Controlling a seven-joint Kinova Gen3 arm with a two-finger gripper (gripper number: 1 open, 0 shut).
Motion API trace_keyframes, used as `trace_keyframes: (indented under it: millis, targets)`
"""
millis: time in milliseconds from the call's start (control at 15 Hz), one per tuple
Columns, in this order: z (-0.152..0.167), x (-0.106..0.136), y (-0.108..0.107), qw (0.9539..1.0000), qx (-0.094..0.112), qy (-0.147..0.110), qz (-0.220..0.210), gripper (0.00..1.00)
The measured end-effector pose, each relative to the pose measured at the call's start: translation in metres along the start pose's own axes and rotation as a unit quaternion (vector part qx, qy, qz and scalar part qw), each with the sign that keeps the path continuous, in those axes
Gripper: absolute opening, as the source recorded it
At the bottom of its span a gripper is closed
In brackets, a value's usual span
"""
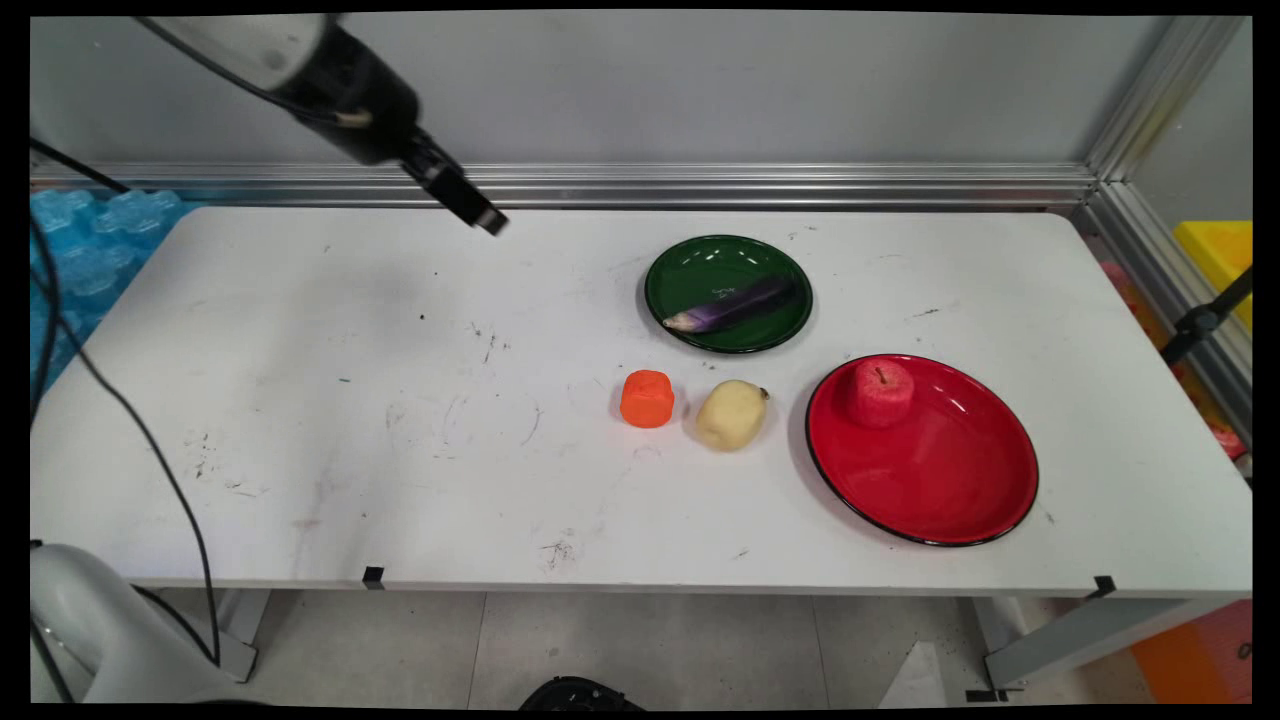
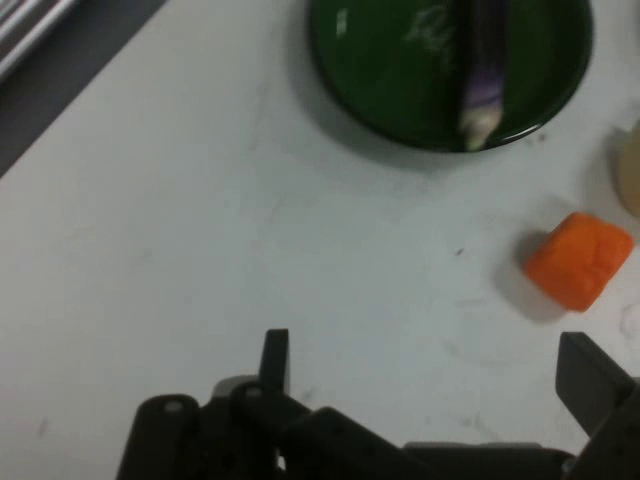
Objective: Pick up the eggplant from the green plate
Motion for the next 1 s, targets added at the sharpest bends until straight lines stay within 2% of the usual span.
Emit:
trace_keyframes:
  millis: [200, 467, 1000]
  targets:
    - [0.026, 0.016, 0.01, 0.9995, -0.011, -0.002, 0.03, 1.0]
    - [0.077, 0.048, 0.028, 0.9973, -0.024, -0.003, 0.07, 1.0]
    - [0.172, 0.099, 0.052, 0.995, -0.025, -0.008, 0.097, 1.0]
